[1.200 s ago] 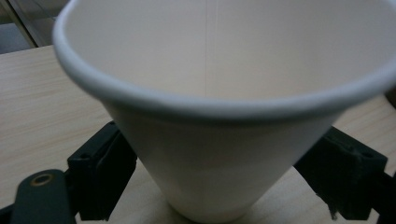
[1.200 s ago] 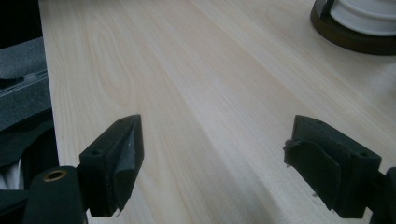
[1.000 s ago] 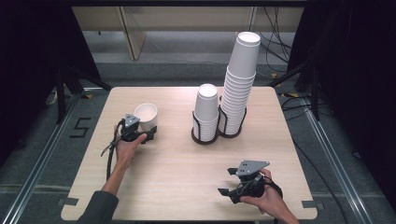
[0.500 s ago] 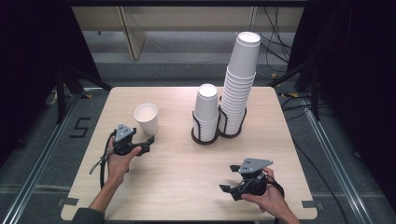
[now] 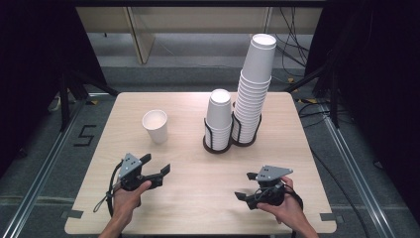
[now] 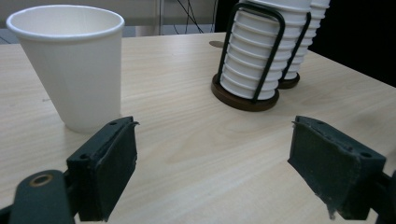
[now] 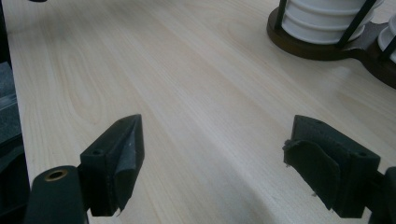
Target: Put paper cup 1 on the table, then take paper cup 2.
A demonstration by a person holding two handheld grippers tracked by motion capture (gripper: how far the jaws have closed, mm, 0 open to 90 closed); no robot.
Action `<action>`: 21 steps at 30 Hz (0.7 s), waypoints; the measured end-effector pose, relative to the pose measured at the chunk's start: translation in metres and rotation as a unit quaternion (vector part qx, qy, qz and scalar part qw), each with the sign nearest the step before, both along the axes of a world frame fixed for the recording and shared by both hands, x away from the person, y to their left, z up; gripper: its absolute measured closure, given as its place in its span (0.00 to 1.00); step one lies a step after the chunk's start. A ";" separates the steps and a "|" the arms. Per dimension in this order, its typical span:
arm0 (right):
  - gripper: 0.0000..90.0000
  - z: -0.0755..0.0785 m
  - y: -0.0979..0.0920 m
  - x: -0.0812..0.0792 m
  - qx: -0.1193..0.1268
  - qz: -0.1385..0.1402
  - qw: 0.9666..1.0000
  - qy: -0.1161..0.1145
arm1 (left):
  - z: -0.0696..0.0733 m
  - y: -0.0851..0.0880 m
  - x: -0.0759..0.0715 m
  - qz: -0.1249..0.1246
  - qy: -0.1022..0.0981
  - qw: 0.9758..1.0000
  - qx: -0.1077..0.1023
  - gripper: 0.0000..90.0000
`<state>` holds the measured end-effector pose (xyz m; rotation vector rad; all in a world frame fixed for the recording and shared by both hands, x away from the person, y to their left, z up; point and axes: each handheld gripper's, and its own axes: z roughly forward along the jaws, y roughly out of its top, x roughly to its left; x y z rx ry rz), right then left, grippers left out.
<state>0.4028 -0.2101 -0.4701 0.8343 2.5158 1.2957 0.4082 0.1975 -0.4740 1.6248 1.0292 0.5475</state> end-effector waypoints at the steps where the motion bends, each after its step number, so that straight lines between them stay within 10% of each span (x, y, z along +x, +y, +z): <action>1: 0.22 0.000 0.000 0.000 -0.002 0.000 1.000 -0.003 | -0.001 -0.001 -0.003 -0.004 -0.002 1.000 0.004 0.16; 21: 0.21 0.009 -0.007 0.005 0.021 -0.022 0.999 -0.012 | -0.016 -0.021 -0.047 -0.077 -0.001 0.996 0.033 0.16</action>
